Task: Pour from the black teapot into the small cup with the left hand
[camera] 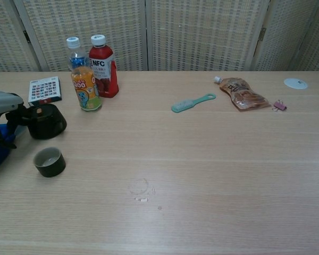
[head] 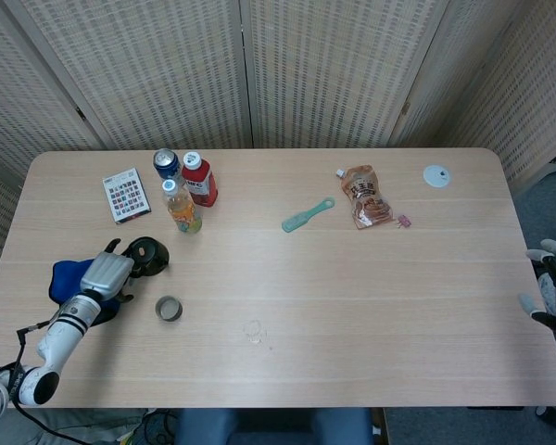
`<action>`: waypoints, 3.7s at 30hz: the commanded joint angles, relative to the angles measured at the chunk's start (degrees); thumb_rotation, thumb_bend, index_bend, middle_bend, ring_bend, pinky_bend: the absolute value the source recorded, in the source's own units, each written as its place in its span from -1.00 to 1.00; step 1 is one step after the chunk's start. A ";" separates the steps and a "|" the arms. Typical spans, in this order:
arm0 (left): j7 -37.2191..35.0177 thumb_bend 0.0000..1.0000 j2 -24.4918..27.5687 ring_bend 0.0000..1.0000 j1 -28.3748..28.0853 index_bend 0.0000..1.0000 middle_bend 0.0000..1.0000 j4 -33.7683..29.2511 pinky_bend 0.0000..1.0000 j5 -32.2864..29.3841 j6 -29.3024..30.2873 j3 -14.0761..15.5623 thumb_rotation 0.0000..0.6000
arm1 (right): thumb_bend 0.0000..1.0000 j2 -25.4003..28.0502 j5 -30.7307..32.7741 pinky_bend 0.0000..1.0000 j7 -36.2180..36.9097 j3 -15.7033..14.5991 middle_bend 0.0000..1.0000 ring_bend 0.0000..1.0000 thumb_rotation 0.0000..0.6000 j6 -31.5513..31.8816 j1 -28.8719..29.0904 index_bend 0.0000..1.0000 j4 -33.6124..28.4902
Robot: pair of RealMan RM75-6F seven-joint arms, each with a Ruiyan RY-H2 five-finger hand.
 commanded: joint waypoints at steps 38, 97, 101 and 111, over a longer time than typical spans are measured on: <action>-23.08 -0.83 0.01 0.91 1.79 1.00 1.00 1.83 -1.00 3.10 5.12 -6.86 -0.58 | -0.69 -0.73 0.52 -0.65 2.22 0.57 -0.55 -0.61 1.00 0.51 -0.21 -0.36 1.90; -12.12 -0.15 6.40 1.00 7.72 1.00 1.00 -14.37 -0.12 9.84 19.77 -4.87 0.45 | -0.68 1.47 3.37 -0.66 -1.61 3.08 -0.56 -0.61 1.00 1.42 0.75 -0.36 -2.40; -11.92 -0.15 6.59 1.00 8.10 1.00 1.00 -14.78 -0.12 10.51 20.10 -4.32 0.39 | -0.68 1.27 3.36 -0.66 -1.61 2.96 -0.56 -0.61 1.00 1.19 0.86 -0.36 -2.30; -8.93 -0.15 6.89 1.00 8.96 1.00 1.00 -14.34 -0.12 12.04 20.69 -2.63 0.61 | -0.68 0.87 3.46 -0.66 -1.68 2.71 -0.56 -0.61 1.00 0.26 1.32 -0.36 -2.00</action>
